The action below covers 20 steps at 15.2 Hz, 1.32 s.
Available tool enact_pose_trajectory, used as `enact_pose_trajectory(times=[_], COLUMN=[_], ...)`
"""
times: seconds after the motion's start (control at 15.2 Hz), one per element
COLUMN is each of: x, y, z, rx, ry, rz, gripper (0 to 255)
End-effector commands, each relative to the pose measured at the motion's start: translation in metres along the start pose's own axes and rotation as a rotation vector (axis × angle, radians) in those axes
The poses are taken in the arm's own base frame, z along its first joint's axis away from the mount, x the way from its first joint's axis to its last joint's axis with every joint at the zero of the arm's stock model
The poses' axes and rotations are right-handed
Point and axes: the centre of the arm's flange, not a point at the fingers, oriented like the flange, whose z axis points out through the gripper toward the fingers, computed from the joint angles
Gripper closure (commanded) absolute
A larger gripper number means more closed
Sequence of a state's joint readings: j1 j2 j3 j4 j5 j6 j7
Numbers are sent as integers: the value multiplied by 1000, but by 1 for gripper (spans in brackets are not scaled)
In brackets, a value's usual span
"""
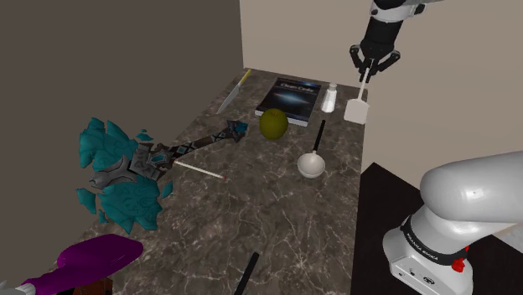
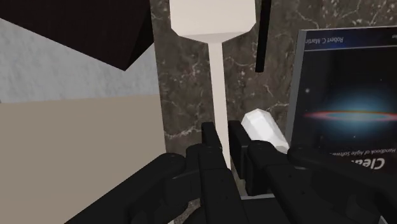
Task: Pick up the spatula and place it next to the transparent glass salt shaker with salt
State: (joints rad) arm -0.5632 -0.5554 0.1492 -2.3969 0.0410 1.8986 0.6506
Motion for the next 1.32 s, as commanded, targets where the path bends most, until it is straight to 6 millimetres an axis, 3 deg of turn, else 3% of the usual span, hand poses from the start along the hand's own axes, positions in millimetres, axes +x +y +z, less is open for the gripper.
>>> enact_pose_trajectory(times=[0.0, 0.13, 1.25], x=[24, 51, 45], y=[11, 26, 26], z=[1, 3, 93], rx=[0, 0, 0], ry=[1, 1, 1], rz=[-1, -1, -1], gripper=[255, 255, 255])
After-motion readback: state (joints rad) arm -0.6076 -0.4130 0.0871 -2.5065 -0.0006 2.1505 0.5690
